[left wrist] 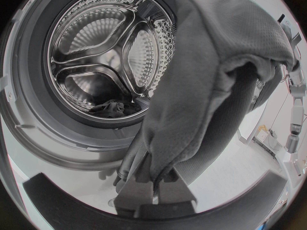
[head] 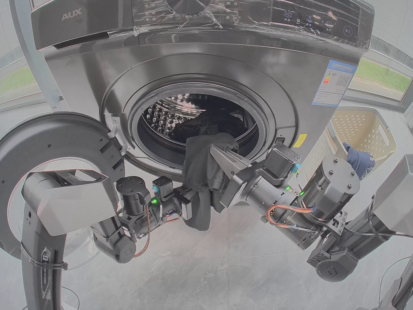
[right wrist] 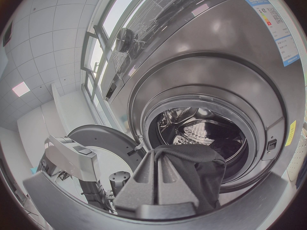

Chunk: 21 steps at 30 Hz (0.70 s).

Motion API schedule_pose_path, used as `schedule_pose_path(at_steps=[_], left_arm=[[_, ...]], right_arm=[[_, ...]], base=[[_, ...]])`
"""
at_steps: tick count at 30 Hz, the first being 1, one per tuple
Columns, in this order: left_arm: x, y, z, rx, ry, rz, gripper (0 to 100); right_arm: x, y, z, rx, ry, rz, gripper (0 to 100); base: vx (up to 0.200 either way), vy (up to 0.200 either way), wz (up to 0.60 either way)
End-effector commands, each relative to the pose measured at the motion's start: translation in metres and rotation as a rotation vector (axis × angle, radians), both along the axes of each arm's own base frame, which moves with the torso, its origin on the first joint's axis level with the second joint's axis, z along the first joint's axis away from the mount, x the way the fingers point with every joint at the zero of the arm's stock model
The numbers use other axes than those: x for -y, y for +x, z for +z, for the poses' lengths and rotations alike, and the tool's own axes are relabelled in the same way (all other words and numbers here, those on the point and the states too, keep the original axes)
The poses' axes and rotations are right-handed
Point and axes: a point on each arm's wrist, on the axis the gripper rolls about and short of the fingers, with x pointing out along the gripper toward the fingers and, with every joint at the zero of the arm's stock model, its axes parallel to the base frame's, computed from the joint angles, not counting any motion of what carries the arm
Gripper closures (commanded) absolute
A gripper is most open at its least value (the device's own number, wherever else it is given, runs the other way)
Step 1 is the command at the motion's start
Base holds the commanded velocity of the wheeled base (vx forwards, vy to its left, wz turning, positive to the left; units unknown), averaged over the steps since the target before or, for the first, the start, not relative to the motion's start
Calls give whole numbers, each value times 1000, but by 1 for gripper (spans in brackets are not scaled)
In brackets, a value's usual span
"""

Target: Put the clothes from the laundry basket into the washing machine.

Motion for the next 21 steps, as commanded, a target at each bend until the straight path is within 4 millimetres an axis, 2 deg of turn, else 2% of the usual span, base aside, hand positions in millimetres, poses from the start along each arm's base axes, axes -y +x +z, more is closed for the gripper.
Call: schedule_pose_path(at_steps=[1, 3, 4, 5, 8, 9, 15, 17, 21], left_arm=[[-20, -38, 46, 28, -13, -6, 100], [-31, -55, 59, 35, -12, -3, 100], [-31, -55, 59, 35, -12, -3, 100], [-40, -70, 68, 32, -9, -11, 100], [-47, -88, 74, 27, -4, -42, 100], [-48, -90, 74, 29, 5, -48, 100], [-54, -90, 79, 54, 12, -40, 100], [-57, -86, 86, 83, -4, -24, 100], [-62, -81, 102, 138, -32, -13, 100]], right_arm=[[5, 2, -8, -24, -24, -14, 100], [6, 4, -11, -30, -29, -21, 100], [6, 5, -11, -32, -29, -21, 100], [8, 7, -13, -36, -32, -31, 100], [9, 9, -12, -35, -29, -37, 100], [9, 9, -13, -36, -30, -37, 0], [12, 11, -14, -47, -27, -47, 0], [13, 11, -15, -53, -29, -48, 0], [19, 9, -30, -98, -73, -55, 0]], base=[[0, 0, 0], [0, 0, 0], [0, 0, 0], [0, 0, 0], [0, 0, 0], [0, 0, 0], [0, 0, 0], [0, 0, 0], [0, 0, 0]])
